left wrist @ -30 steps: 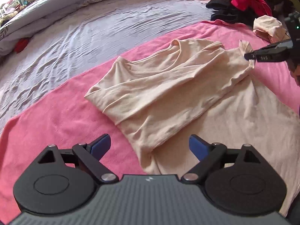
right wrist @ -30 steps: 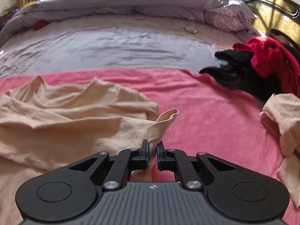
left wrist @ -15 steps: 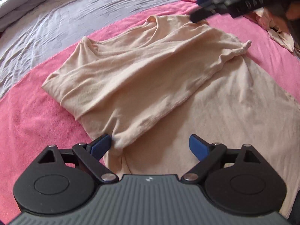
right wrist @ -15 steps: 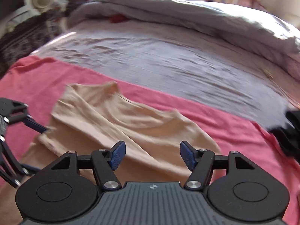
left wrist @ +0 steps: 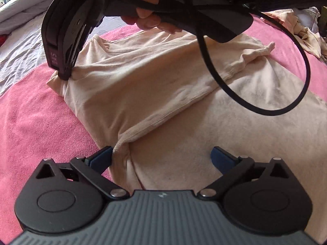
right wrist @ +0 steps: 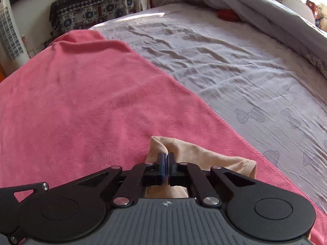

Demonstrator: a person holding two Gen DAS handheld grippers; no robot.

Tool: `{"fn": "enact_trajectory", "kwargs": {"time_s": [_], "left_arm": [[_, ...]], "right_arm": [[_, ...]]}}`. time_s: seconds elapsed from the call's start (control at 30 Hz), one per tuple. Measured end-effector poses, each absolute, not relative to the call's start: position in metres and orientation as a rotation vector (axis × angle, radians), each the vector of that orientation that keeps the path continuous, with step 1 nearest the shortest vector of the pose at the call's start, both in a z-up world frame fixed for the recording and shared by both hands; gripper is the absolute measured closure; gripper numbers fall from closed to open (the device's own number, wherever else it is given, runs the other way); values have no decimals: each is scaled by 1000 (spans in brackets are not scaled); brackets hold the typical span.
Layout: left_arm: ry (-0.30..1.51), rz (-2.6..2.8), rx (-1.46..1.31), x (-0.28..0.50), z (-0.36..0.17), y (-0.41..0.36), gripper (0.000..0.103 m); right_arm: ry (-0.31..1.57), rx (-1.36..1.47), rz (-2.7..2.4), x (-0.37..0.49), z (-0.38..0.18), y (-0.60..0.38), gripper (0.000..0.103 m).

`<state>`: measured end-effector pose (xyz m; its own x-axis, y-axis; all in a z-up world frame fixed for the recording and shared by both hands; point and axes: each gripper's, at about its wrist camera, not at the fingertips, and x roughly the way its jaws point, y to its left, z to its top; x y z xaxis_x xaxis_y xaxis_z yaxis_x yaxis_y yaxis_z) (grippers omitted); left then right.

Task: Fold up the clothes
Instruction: 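Pinch the folded shirt edge with the right gripper and press it flat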

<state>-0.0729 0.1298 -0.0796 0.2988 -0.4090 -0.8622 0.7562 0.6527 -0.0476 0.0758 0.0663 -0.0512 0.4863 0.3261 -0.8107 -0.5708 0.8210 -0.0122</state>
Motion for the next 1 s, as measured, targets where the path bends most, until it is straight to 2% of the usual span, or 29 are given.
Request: {"fn": "enact_trajectory", "kwargs": {"time_s": [0.13,0.23,0.27,0.3,0.33,0.37,0.4,0.43,0.47,0.5,0.93,1.0], "left_arm": [[974,-803,397,-75,-81,133,1],[972,-804,393,-74,-80,135,1],[970,-806,393,-74,-80,135,1],[968,-808,392,-75,-80,136,1],[966,-809,390,-74,-80,136,1],[967,-811,389,-74,-80,137,1],[968,-812,387,-75,-80,136,1],[970,-813,386,-75,-79,135,1],[970,-813,386,-75,-80,132,1],[970,-812,386,-74,-81,130,1],[957,-798,383,-77,-80,130,1],[961,-797,380,-76,-80,130,1]], "right_arm": [[911,-214,399,108,-46,39,101],[949,-244,521,102,-43,49,94],[960,-257,565,99,-42,53,88],[971,-271,610,96,-41,57,70],[982,-284,655,94,-40,61,58],[992,-298,699,91,-39,65,36],[1002,-312,744,88,-38,69,36],[1009,-350,745,85,-42,76,43],[1021,-380,723,83,-48,82,93],[1018,-372,703,83,-49,83,100],[936,-198,465,117,-60,70,101],[974,-132,450,135,-65,61,101]]}}
